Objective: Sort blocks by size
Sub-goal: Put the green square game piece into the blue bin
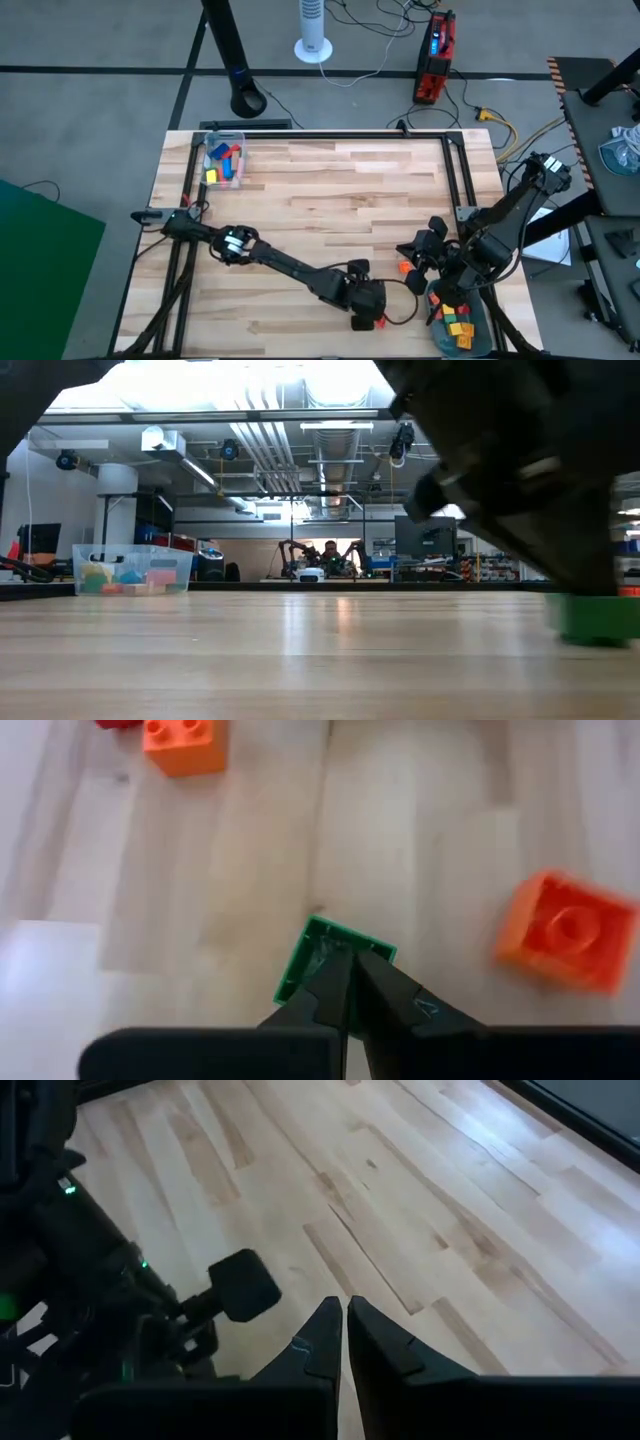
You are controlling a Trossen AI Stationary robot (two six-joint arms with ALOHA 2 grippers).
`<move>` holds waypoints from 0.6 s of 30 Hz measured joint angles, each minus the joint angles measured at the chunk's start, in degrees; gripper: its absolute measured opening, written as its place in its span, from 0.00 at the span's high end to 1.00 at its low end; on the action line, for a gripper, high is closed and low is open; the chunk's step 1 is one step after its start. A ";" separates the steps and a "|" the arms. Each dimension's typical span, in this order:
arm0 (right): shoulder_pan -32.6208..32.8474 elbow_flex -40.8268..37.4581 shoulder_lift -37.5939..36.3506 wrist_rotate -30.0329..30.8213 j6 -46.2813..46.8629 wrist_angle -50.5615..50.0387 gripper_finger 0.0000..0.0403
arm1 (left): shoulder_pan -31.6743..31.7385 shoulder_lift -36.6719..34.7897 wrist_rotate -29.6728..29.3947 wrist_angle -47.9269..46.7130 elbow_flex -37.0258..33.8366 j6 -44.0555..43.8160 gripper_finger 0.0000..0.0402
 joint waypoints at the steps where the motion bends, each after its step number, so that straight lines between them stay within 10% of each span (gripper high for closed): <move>1: 0.00 -0.03 0.00 -0.01 0.00 0.02 0.97 | 0.24 0.09 -0.01 -1.72 0.97 1.50 1.00; 11: 0.62 -0.20 -0.02 -1.35 0.56 -0.02 0.97 | 1.67 -3.90 3.43 -14.56 2.83 10.83 1.00; 18: 1.38 -0.35 -0.02 -1.73 0.68 -0.03 0.97 | 5.06 -6.78 17.88 -13.71 3.04 19.04 1.00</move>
